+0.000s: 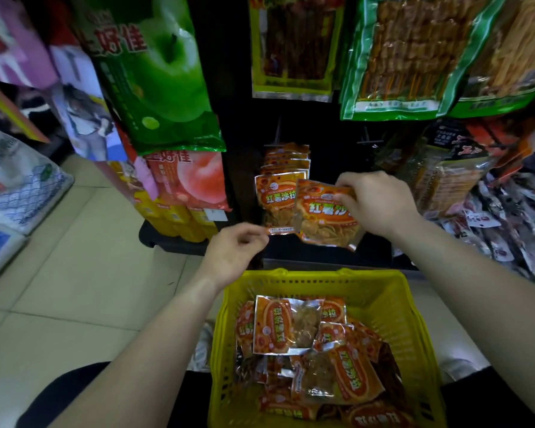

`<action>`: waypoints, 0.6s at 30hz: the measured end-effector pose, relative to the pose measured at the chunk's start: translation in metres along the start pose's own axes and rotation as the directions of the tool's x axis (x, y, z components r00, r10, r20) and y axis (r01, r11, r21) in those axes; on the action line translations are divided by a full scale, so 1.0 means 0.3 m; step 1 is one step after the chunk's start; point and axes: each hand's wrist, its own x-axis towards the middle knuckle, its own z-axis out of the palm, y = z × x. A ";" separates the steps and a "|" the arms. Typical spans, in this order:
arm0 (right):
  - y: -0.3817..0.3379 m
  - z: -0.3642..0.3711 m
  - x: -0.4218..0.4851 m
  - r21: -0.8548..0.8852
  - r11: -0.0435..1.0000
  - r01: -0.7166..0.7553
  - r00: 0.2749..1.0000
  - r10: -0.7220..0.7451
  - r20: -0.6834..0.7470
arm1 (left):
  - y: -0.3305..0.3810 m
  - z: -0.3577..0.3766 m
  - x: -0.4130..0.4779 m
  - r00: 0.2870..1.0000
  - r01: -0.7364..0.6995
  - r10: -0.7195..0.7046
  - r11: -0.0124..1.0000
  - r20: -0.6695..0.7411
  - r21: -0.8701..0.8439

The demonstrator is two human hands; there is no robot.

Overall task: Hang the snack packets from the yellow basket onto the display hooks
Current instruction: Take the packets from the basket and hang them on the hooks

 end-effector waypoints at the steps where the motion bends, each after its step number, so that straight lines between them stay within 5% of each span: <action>1: 0.002 0.026 0.033 -0.012 1.000 -0.013 1.000 0.013 0.003 | -0.026 -0.001 0.005 1.000 0.008 -0.009 0.999 0.017 0.044; 10: -0.029 0.391 0.245 -0.014 0.997 -0.077 0.986 0.079 0.149 | -0.217 0.157 0.192 0.975 0.164 -0.193 0.960 0.113 0.226; 18: -0.049 0.634 0.455 0.114 0.993 0.020 0.966 -0.049 0.254 | -0.370 0.400 0.432 0.953 0.194 -0.252 0.933 0.168 0.303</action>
